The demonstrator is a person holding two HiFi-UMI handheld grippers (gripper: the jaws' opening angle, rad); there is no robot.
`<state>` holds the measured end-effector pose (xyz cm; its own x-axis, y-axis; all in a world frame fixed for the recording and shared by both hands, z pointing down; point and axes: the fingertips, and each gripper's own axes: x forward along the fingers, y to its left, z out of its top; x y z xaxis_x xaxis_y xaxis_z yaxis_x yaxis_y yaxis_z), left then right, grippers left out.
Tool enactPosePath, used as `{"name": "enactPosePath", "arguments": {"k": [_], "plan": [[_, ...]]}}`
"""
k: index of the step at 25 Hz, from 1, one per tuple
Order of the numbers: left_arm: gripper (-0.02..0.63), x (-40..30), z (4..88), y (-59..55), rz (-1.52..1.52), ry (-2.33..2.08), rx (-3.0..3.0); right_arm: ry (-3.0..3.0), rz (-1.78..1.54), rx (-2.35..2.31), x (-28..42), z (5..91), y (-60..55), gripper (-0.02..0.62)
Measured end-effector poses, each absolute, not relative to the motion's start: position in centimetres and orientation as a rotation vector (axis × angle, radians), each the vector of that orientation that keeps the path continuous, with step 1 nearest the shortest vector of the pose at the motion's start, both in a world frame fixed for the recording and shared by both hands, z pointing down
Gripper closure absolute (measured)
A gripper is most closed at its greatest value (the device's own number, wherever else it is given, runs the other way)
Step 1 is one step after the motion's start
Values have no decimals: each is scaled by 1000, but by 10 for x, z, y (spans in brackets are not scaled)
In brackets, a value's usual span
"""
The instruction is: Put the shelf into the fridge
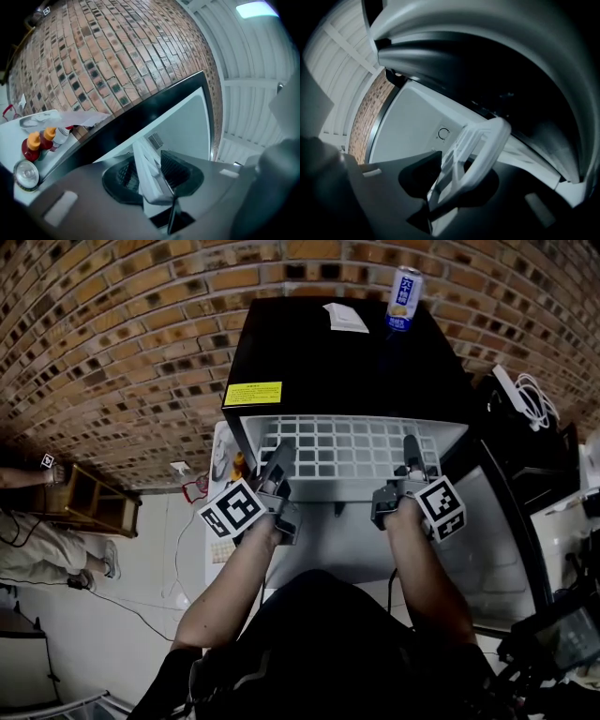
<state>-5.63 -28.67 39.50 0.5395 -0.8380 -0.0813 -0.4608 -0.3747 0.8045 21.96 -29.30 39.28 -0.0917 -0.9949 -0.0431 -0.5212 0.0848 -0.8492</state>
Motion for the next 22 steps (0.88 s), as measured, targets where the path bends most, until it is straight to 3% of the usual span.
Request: {"name": "enactPosePath", "arguments": {"k": [22], "plan": [[518, -54, 401, -304, -751, -1344, 1781, 1673, -920, -1538, 223, 398, -315, 482]]}}
